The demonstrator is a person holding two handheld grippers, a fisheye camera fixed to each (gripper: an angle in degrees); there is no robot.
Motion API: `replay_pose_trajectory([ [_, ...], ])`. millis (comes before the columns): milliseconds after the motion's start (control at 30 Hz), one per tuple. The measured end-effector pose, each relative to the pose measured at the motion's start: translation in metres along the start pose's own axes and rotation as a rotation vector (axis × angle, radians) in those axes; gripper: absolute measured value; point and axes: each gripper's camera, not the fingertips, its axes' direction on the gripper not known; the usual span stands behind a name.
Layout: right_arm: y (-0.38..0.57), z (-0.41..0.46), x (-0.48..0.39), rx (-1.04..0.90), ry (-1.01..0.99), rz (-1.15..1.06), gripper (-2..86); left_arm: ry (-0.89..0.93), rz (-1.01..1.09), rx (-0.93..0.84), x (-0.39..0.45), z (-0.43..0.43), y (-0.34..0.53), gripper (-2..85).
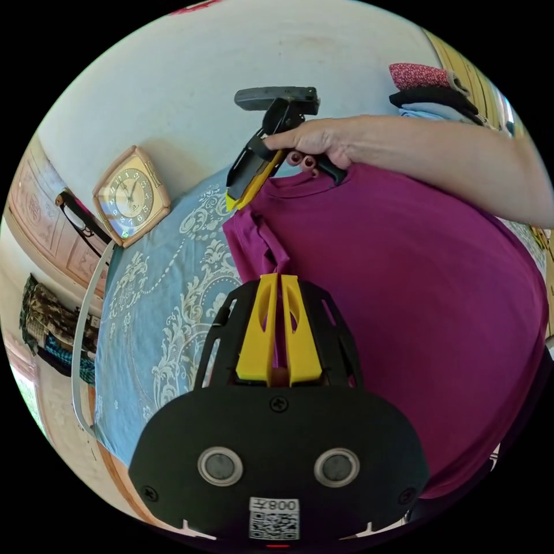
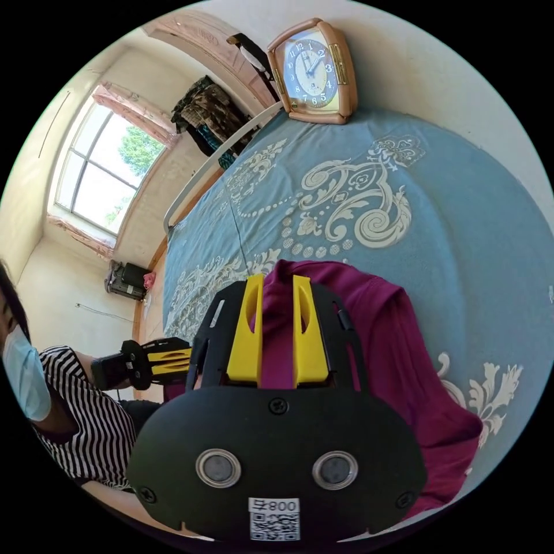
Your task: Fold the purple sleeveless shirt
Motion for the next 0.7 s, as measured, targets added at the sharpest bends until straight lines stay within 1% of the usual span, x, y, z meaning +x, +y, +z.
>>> replay_pose_trajectory([
  [100, 0.013, 0.002, -0.007, 0.006, 0.001, -0.017, 8.1, -0.015, 0.021, 0.003, 0.003, -0.003, -0.004, 1.2],
  [167, 0.013, 0.015, -0.010, -0.065, 0.076, -0.016, 6.6, -0.034, 0.035, 0.014, 0.006, -0.007, -0.007, 1.2],
  [233, 0.012, 0.024, -0.012, -0.103, 0.077, -0.024, 4.3, -0.042, 0.049, 0.009, 0.007, -0.009, -0.010, 1.2],
  [367, 0.014, 0.014, -0.018, -0.028, 0.001, -0.047, 2.6, -0.068, 0.044, 0.028, 0.006, -0.021, -0.019, 1.2],
  [433, 0.019, 0.006, -0.019, 0.000, 0.022, -0.047, 2.5, -0.077, 0.051, 0.039, 0.007, -0.028, -0.023, 1.3],
  [567, 0.033, 0.017, -0.006, -0.090, 0.047, 0.031, 3.7, -0.045, 0.068, -0.041, 0.009, -0.027, -0.038, 1.4],
  [700, 0.050, 0.002, -0.013, 0.008, 0.092, 0.074, 6.2, -0.015, 0.055, -0.002, 0.004, -0.050, -0.052, 2.2],
])
